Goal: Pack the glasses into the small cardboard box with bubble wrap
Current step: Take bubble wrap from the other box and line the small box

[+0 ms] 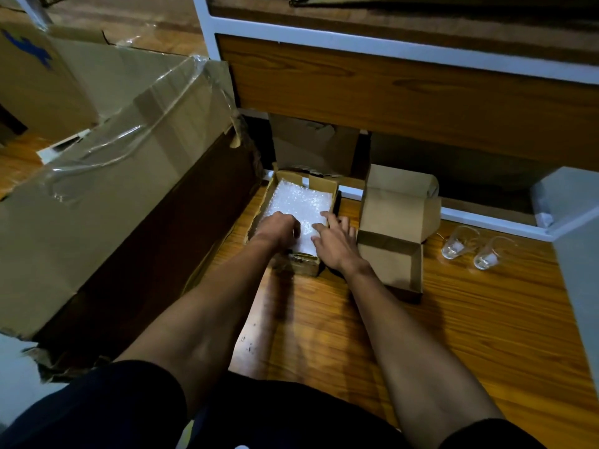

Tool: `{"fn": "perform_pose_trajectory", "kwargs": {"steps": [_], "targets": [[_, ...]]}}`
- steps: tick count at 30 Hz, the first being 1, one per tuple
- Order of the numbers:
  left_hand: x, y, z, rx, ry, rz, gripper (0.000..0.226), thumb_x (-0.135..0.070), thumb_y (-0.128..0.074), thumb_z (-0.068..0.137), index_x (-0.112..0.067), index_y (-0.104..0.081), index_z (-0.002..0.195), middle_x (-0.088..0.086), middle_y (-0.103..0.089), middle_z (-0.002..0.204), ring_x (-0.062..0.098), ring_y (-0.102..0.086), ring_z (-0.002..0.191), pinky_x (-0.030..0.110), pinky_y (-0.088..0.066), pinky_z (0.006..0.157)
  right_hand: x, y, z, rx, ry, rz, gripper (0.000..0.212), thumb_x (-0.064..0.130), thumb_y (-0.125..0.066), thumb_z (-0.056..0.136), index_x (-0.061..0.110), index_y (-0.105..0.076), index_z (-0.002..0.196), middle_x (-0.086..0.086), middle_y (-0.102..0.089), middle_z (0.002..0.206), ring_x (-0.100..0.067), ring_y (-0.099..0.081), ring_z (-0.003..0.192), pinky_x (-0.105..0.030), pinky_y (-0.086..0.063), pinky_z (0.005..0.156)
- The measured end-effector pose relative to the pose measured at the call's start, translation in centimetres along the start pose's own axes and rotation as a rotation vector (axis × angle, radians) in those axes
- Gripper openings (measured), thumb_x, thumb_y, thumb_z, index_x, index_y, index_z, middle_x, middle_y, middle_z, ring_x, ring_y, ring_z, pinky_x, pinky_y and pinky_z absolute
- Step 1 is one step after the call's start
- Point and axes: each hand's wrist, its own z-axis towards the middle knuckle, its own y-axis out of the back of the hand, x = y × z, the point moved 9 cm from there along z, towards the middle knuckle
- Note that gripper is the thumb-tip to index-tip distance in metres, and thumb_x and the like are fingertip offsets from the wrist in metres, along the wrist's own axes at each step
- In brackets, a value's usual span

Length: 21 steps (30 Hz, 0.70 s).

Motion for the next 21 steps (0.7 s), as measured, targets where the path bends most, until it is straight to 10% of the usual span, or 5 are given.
{"fn": "perform_pose_trajectory", "kwargs": {"steps": [11, 21], "targets": [[3.0, 4.2, -1.6, -0.174, -0.078, -0.649, 0.005, -0.016, -0.071, 0.099, -0.017, -0.068, 0.096, -0.005, -0.071, 0.095, 0.008, -0.065, 0.087, 0.015, -0.049, 0.080, 0.5, 3.0, 0.4, -0.152, 0.039, 0.276, 0.072, 0.007, -0.059, 0.095, 0.032, -0.036, 0.158, 0.006, -0.041, 0.159, -0.023, -0.029, 0.142, -0.046, -0.031, 0.113], [0.3, 8.3, -3.2, -0.133, -0.098, -1.057, 0.012, -0.010, -0.066, 0.102, -0.005, -0.069, 0.113, 0.008, -0.073, 0.099, 0.019, -0.074, 0.091, 0.040, -0.058, 0.097, 0.2, 8.0, 1.5, -0.191, 0.077, 0.669, 0.065, 0.037, -0.085, 0.084, 0.034, -0.053, 0.141, 0.008, -0.066, 0.124, -0.016, -0.057, 0.122, -0.035, -0.048, 0.100]]}}
